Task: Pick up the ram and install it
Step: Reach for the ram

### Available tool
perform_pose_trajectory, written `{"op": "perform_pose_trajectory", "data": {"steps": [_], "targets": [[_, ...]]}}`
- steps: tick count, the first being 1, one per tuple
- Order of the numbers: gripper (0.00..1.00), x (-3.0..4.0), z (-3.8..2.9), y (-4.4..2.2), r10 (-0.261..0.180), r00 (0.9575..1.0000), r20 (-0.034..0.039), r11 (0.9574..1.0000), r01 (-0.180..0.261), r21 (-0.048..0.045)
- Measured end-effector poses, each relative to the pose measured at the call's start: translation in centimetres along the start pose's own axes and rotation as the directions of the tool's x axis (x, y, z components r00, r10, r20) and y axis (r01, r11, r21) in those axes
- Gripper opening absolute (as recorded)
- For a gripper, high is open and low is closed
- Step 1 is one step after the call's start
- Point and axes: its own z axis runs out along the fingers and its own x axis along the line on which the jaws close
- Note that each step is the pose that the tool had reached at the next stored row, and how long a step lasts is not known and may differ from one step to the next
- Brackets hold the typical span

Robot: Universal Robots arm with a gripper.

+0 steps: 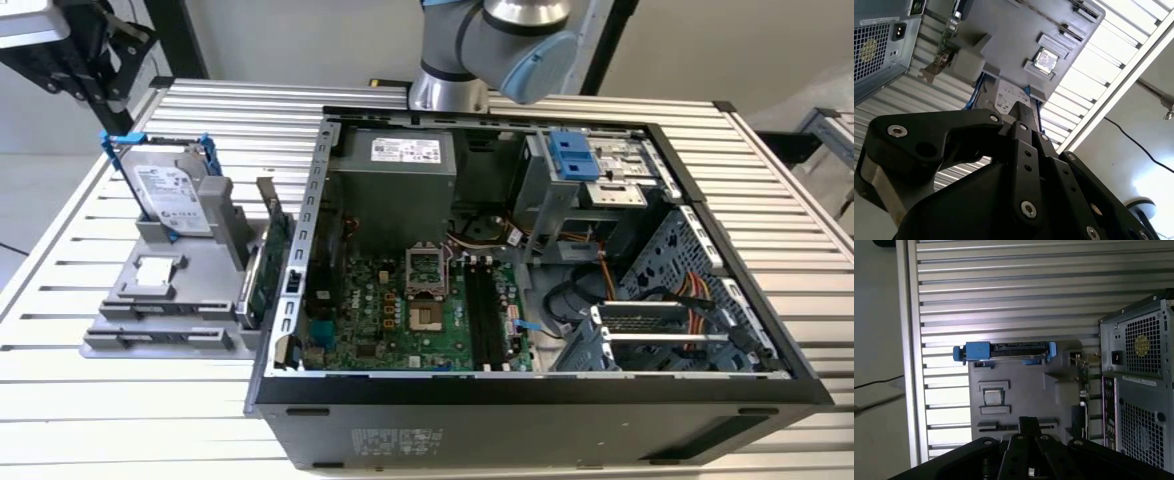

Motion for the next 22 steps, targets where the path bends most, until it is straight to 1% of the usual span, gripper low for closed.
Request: {"op": "perform_pose_trajectory", "data": {"steps": [22], "targets": [[0.0,-0.22,-0.15,-3.1,0.0,1.0,-0.0001,1.0,0.0,0.0001]]}}
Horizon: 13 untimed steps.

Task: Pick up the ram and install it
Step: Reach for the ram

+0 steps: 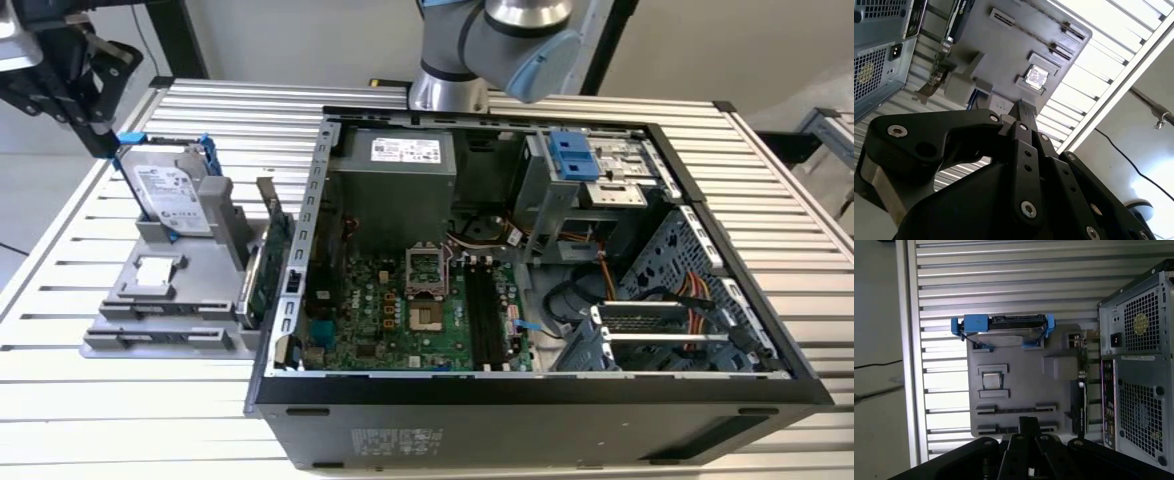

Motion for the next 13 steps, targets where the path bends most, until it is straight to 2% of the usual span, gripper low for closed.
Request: {"op": "perform_pose_trajectory", "data": {"steps": [13], "targets": [[0.0,-0.12,-0.08,-1.73,0.0,1.0,0.0,1.0,0.0,-0.0001]]}}
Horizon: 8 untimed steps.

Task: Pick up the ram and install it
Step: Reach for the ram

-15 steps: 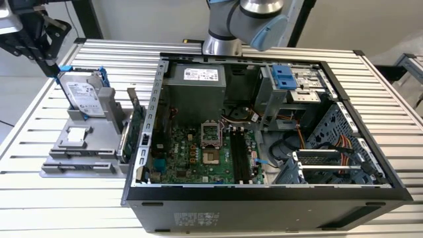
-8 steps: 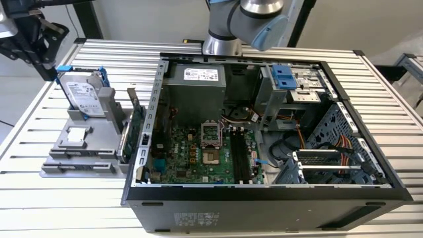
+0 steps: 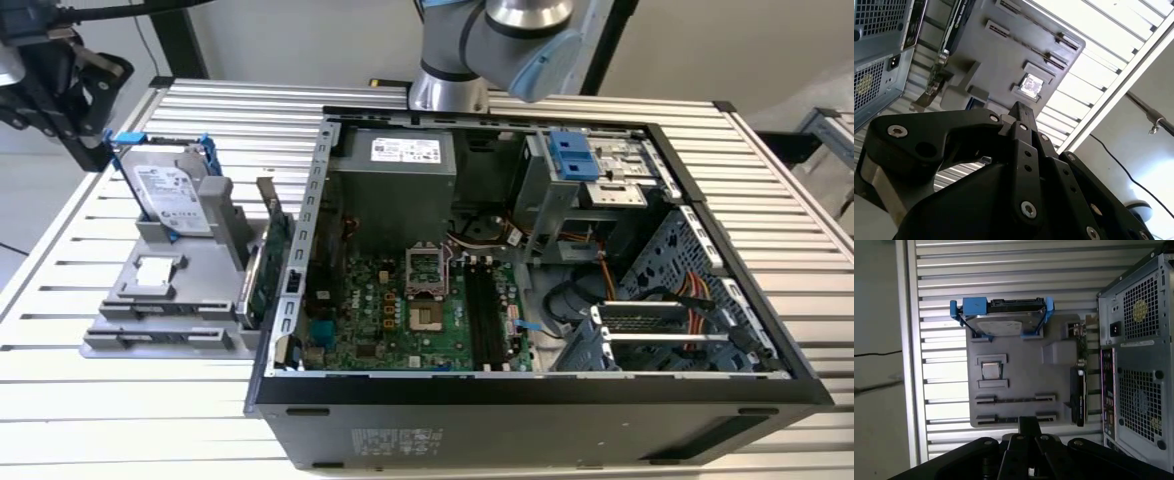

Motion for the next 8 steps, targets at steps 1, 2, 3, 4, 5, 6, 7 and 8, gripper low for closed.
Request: {"op": "perform_pose_trajectory", "data": {"steps": [1,2,3,4,5,6,7,8], "targets": [[0.0,-0.01,-0.01,-0.12,0.0,1.0,-0.0001,1.0,0.0,0.0001],[0.0,-0.02,-0.01,-0.26,0.0,1.0,0.0,1.0,0.0,0.0],[0.0,-0.03,-0.02,-0.41,0.0,1.0,0.0,1.0,0.0,0.0],[0.0,-0.04,-0.03,-0.56,0.0,1.0,0.0,1.0,0.0,0.0],[0.0,-0.05,-0.04,-0.72,0.0,1.0,-0.0001,1.0,0.0,0.0],[0.0,-0.06,-0.04,-0.86,0.0,1.0,0.0,1.0,0.0,0.0],[0.0,-0.07,-0.05,-0.99,0.0,1.0,0.0,1.0,0.0,0.0],[0.0,-0.08,-0.06,-1.13,0.0,1.0,0.0,1.0,0.0,0.0]]}}
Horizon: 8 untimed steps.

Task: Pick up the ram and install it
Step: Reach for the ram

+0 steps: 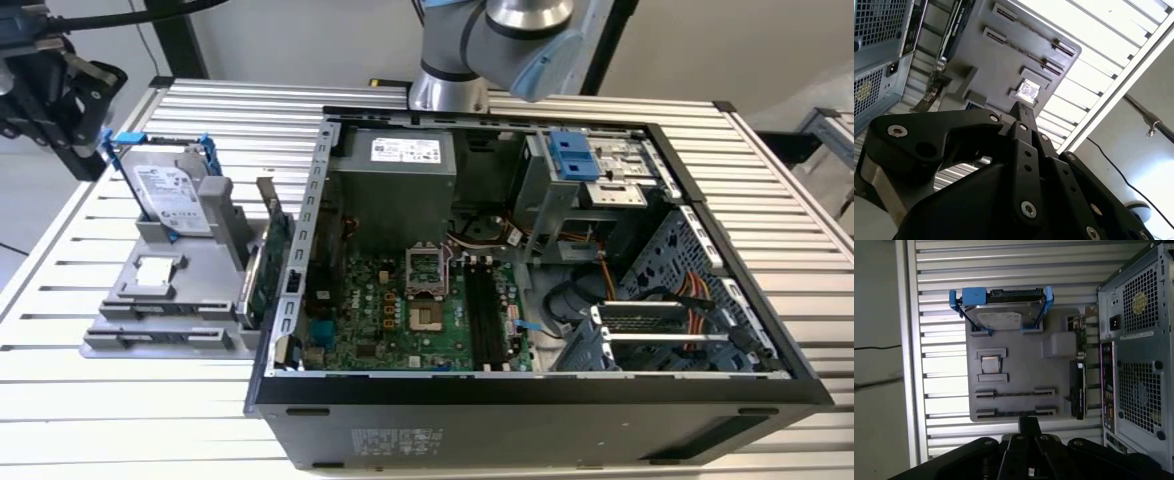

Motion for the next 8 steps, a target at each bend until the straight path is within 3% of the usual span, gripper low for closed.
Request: {"op": "perform_pose_trajectory", "data": {"steps": [8], "targets": [[0.0,-0.08,-0.05,-1.07,0.0,1.0,0.0,1.0,0.0,0.0]]}}
